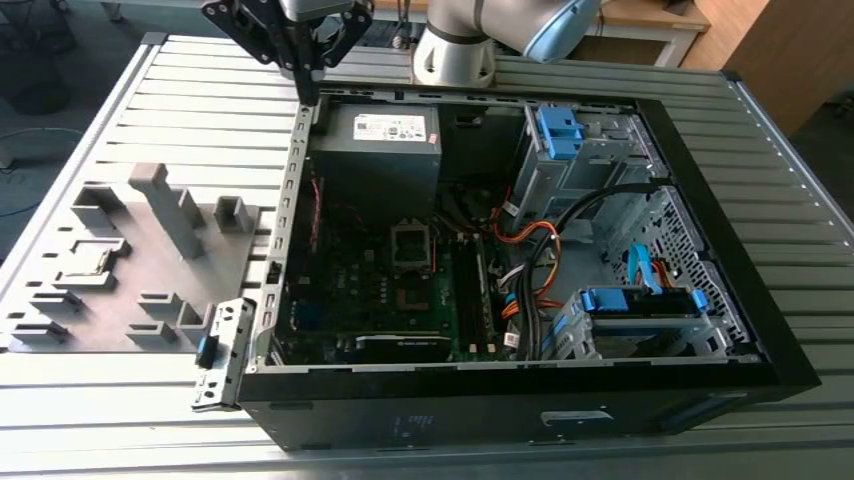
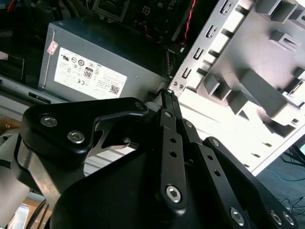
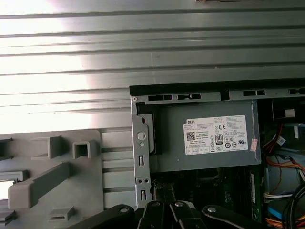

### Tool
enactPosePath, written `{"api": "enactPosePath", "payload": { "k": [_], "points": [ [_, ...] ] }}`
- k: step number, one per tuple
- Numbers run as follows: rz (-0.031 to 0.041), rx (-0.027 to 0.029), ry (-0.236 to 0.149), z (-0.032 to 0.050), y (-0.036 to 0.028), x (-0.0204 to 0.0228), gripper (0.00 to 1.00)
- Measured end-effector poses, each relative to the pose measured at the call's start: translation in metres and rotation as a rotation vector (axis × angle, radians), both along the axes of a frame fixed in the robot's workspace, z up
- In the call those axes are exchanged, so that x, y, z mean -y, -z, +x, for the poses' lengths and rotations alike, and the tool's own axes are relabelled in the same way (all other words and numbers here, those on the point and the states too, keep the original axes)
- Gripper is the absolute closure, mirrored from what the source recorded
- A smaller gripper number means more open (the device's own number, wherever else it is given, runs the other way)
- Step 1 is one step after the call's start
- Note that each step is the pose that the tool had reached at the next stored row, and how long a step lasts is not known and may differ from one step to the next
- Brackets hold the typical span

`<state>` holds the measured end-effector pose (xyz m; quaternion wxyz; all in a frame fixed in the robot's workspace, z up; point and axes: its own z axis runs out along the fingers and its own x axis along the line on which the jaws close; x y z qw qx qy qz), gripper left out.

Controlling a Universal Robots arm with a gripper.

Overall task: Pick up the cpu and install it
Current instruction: 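Reach for the cpu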

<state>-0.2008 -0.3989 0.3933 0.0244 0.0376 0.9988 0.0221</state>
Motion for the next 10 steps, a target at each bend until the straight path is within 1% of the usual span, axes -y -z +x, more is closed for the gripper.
{"api": "enactPosePath", "payload": {
  "k": [5, 10],
  "points": [
    [0.0000, 0.0000, 0.000, -0.0004, 0.0000, 0.0000, 0.89],
    [0.0000, 0.0003, 0.000, -0.0031, 0.0000, 0.0001, 0.89]
  ]
}}
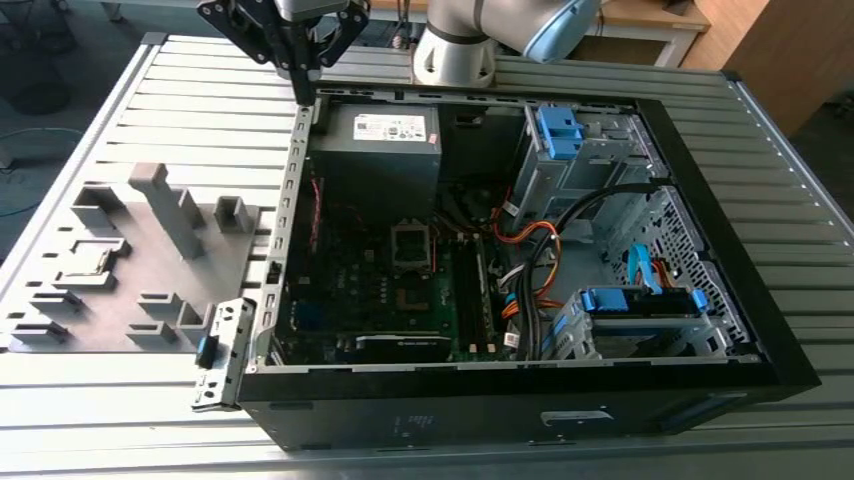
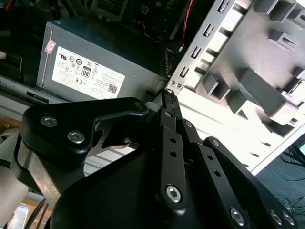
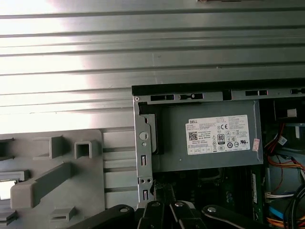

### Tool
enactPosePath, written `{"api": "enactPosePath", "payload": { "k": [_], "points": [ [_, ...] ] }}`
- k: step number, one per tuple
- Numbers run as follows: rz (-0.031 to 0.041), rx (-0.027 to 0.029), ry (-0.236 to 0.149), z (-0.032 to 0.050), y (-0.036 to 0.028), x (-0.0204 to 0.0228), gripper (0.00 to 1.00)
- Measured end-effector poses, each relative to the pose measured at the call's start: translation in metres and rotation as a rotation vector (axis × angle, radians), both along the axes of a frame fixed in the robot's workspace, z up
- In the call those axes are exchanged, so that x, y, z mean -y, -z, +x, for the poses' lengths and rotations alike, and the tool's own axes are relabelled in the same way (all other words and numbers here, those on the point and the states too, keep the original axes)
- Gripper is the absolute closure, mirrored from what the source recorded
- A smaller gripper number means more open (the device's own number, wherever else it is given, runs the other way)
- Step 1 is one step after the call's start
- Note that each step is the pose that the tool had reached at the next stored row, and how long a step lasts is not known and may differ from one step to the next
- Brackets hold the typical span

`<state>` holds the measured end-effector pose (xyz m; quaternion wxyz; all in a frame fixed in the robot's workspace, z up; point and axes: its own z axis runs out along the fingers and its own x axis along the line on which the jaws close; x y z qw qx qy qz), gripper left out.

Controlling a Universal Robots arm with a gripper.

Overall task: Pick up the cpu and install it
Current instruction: 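Reach for the cpu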

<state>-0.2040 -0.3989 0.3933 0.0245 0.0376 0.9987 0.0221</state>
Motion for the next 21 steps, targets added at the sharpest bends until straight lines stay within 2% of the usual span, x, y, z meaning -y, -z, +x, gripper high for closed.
{"api": "enactPosePath", "payload": {
  "k": [12, 21],
  "points": [
    [0.0000, 0.0013, 0.000, -0.0090, 0.0000, 0.0000, 0.89],
    [0.0000, 0.0012, 0.000, -0.0097, 0.0000, 0.0000, 0.89]
  ]
}}
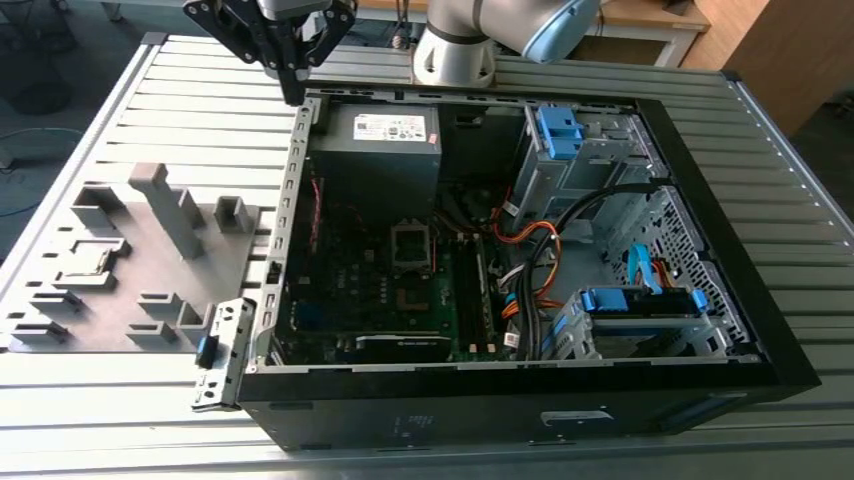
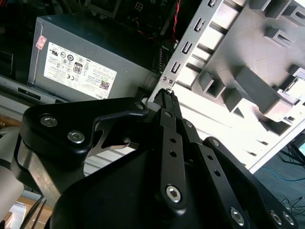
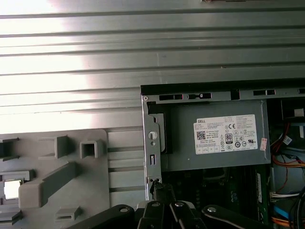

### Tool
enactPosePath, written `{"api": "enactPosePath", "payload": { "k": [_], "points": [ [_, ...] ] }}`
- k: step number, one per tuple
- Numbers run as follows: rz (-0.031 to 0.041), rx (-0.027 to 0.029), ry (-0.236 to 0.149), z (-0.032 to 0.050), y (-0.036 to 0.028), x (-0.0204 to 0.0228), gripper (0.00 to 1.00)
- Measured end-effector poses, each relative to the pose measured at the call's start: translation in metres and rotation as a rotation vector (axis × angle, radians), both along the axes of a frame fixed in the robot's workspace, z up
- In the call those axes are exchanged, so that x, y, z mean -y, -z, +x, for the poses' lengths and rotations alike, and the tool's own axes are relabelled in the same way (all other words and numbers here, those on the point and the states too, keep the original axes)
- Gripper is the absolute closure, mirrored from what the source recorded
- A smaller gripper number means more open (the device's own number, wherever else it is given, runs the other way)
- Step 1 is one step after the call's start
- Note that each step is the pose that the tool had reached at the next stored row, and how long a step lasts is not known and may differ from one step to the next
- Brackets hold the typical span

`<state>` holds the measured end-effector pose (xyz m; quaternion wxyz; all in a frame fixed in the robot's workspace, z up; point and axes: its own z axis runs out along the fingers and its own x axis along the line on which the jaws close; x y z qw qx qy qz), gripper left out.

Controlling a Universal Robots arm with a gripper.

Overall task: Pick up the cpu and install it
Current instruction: 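Reach for the cpu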

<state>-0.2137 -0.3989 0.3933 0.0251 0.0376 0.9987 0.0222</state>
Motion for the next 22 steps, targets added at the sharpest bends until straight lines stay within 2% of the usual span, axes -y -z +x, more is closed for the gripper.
{"api": "enactPosePath", "payload": {
  "k": [5, 11, 22],
  "points": [
    [0.0001, 0.0019, 0.000, -0.0013, 0.0006, 0.0000, 0.89],
    [0.0000, 0.0120, 0.000, -0.0081, 0.0036, 0.0000, 0.89],
    [0.0000, 0.0379, 0.000, -0.0386, 0.0090, 0.0000, 0.89]
  ]
}}
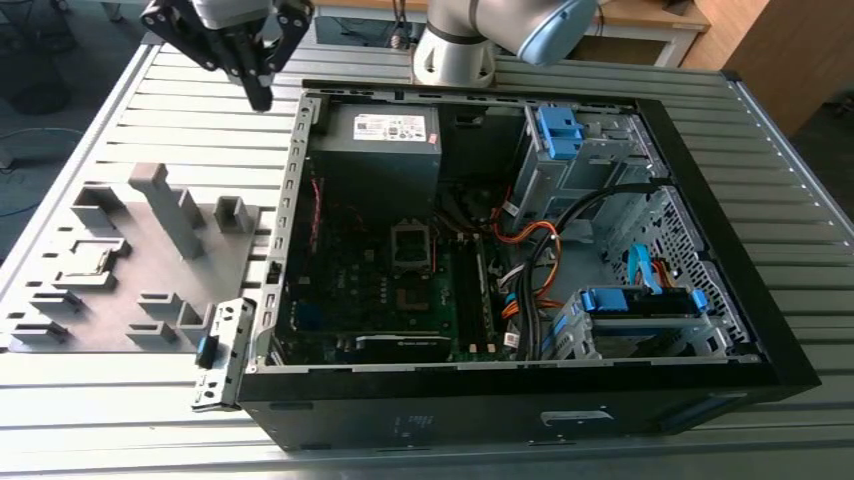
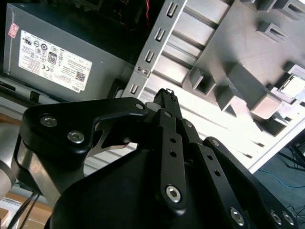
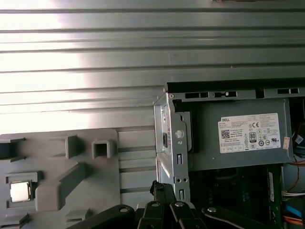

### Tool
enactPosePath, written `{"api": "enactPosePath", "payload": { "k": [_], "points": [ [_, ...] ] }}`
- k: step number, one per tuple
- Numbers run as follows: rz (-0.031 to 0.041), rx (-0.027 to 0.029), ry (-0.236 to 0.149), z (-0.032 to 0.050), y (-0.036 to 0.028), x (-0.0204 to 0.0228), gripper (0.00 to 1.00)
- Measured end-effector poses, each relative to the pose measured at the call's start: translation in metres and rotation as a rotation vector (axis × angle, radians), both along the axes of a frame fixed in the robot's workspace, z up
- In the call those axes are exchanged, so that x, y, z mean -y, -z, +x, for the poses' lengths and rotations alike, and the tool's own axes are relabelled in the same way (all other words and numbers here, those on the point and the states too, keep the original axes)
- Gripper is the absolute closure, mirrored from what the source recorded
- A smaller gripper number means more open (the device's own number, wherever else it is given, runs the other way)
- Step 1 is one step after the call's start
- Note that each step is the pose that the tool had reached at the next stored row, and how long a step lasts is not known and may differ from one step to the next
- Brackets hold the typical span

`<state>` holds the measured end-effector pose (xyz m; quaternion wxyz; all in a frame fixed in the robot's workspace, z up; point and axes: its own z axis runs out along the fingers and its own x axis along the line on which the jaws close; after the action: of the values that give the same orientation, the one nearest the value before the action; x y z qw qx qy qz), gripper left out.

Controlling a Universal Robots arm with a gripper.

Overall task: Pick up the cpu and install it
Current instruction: 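Reach for the cpu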

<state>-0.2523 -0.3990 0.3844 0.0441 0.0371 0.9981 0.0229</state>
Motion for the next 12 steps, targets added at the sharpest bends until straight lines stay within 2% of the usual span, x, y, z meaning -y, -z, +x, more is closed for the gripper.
{"api": "enactPosePath", "payload": {
  "k": [7, 12],
  "points": [
    [-0.0001, 0.0121, 0.000, -0.0176, 0.0061, 0.0000, 0.89],
    [0.0000, 0.0182, 0.000, -0.0272, 0.0114, 0.0000, 0.89]
  ]
}}
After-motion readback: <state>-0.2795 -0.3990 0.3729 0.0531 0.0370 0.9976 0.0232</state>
